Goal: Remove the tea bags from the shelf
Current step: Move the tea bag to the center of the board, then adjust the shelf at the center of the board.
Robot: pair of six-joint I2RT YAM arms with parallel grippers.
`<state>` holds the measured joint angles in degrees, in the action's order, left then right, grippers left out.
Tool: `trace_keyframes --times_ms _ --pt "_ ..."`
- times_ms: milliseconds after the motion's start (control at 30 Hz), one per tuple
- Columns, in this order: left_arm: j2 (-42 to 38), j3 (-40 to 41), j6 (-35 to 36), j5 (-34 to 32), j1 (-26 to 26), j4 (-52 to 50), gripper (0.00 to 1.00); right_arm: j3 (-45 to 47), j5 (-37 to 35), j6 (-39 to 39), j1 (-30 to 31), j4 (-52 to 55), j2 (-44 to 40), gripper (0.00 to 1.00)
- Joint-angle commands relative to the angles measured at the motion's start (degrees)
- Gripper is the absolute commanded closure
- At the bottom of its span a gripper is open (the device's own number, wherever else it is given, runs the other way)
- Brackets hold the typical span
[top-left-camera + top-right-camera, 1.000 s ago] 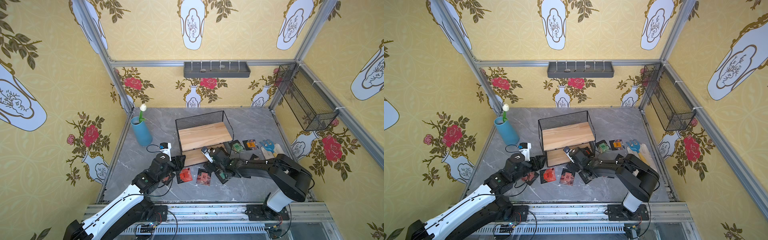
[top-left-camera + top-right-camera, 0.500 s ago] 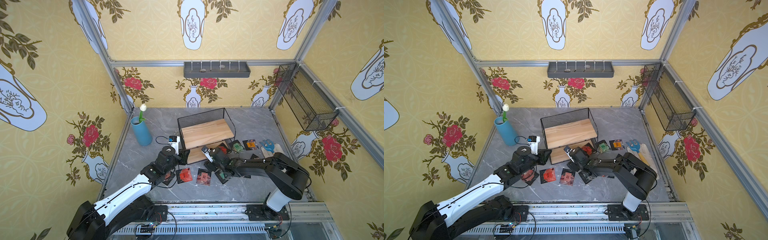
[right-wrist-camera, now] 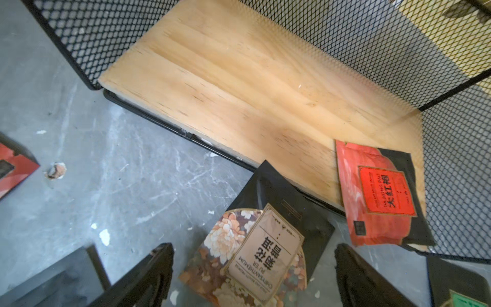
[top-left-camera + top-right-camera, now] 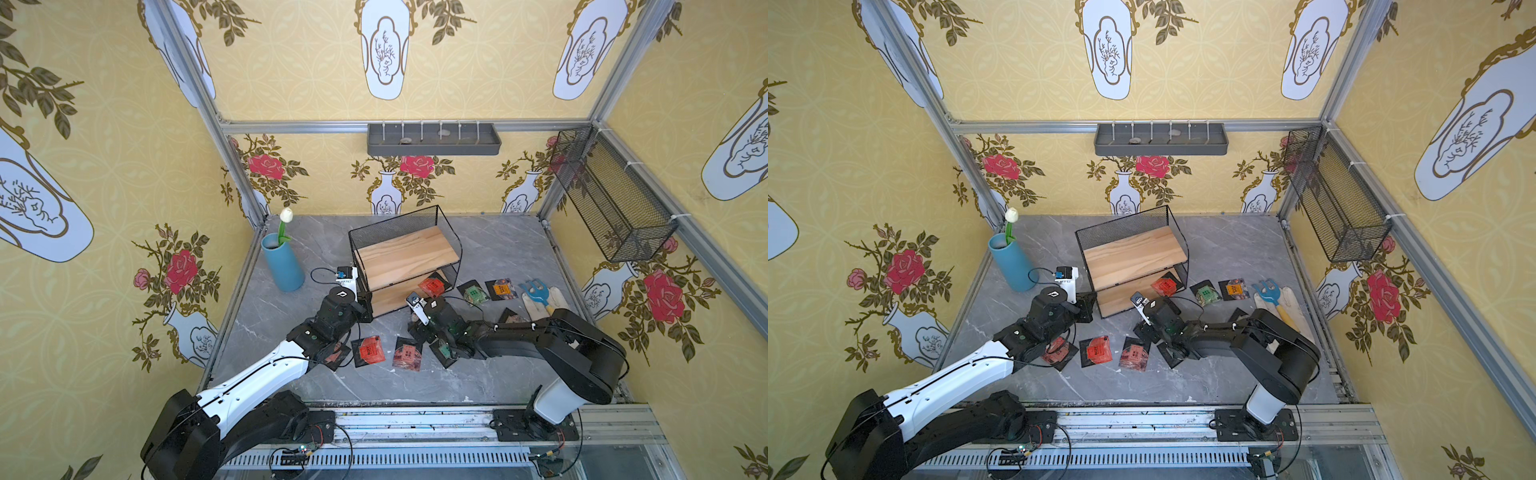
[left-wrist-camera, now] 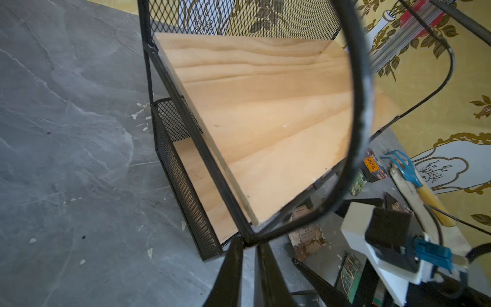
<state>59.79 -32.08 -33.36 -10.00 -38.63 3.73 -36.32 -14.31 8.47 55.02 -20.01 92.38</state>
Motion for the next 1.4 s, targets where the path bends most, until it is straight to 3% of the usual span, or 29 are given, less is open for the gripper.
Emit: trace_keyframes --times_ms 0,200,300,533,867,967,1033,1133,1367 --pt "0.33 -0.63 1.78 -1.96 0.05 -0.29 0.8 0.42 -1.53 -3.23 -0.42 -2.97 -1.94 0.03" --pt "1.35 -1.21 3.78 -3.46 0.14 -0.74 0.81 0.56 3.24 -7.04 -3.62 0.21 -4.53 0.02" --pt "2.45 -1.99 4.75 -4.27 0.14 -0.91 0.83 -0.72 3.38 -8.01 -4.8 2.42 -3.65 0.19" --pt "5.36 -3.56 6.68 -5.31 1.16 -0.59 0.85 -2.66 4.46 -10.35 -4.88 4.14 0.01 0.31" --pt "8.92 -5.76 9.9 -6.8 5.77 0.81 0.82 -1.67 3.29 -11.5 -4.81 2.42 -0.59 0.3" --pt "9.74 -7.05 10.42 -6.76 7.43 0.68 0.71 -1.72 3.29 -9.46 -4.69 2.81 -1.64 0.26" --pt "10.12 -7.65 10.43 -5.86 8.28 0.69 0.53 -1.88 3.56 -7.43 -4.75 3.12 -2.24 0.23" --pt "10.13 -8.2 10.05 -5.48 8.31 -0.68 0.36 -2.4 4.42 -4.15 -4.72 4.02 -2.95 0.22" --pt "4.48 -5.61 4.51 0.63 8.31 -5.02 0.3 -5.48 4.17 3.79 -5.05 6.24 -1.77 0.22"
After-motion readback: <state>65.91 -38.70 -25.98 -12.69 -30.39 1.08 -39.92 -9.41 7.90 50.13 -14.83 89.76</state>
